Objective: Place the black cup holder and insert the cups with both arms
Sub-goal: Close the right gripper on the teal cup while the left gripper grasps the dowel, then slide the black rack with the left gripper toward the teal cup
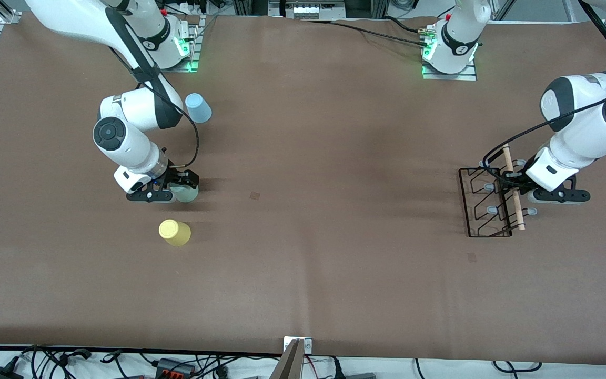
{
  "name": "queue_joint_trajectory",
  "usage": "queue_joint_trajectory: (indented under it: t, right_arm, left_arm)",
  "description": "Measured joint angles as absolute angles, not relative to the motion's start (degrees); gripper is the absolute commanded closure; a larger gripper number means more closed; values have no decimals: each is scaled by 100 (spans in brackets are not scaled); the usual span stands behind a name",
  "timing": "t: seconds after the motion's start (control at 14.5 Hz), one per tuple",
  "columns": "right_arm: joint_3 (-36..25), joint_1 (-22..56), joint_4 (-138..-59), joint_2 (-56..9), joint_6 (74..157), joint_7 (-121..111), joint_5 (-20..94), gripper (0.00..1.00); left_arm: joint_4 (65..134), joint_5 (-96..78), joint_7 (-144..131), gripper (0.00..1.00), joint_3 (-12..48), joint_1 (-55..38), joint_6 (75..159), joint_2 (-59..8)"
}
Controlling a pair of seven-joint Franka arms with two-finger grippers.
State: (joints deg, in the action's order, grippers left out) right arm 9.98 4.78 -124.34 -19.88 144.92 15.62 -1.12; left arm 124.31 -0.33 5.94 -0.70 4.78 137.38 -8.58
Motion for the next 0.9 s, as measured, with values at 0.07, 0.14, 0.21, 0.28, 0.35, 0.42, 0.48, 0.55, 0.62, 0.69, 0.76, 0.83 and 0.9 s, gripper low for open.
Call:
queue_joint_trajectory:
  t: [0.07,0.14,0.21,0.28,0.35,0.42,0.48,0.55,0.62,0.69,0.76,0.83,0.9]
  right_arm:
    - [998,478,-12434,-1988,14492,1562,-112,0]
    - [998,478,-12434,-1988,14492,1562,-112,0]
    - [998,478,-12434,-1988,14491,1562,-112,0]
    - [998,478,-12434,-1988,14491,1562,-112,0]
    - [998,478,-12434,-1988,14491,1562,-112,0]
    - [998,478,-12434,-1988,14491,1562,-112,0]
    - [998,478,-12434,-1988,14490,1562,-112,0]
    - [998,478,-12434,-1988,14483,1562,-112,0]
    - [998,478,-12432,-1988,14470,1562,-113,0]
    - [998,478,-12426,-1988,14462,1562,-113,0]
    - [998,478,-12417,-1988,14457,1562,-113,0]
    - [998,478,-12406,-1988,14451,1562,-113,0]
    - [998,478,-12397,-1988,14445,1562,-113,0]
  left_arm:
    - [12455,-33,594,74,-69,483,13760,-858]
    - [12465,-33,594,80,-69,487,13768,-858]
    - [12471,-33,595,84,-69,494,13769,-858]
    - [12476,-33,595,89,-70,503,13769,-858]
    - [12476,-33,595,93,-70,511,13773,-858]
    - [12476,-33,596,99,-70,516,13780,-858]
    - [12476,-33,596,99,-69,516,13782,-858]
    - [12475,-33,596,99,-69,516,13788,-858]
    - [12471,-33,596,99,-69,516,13804,-857]
    - [12448,-33,596,99,-69,516,13832,-855]
    - [12392,-33,596,99,-69,516,13852,-849]
    - [12301,-33,596,99,-67,515,13854,-838]
    - [12176,-33,596,99,-63,513,13824,-820]
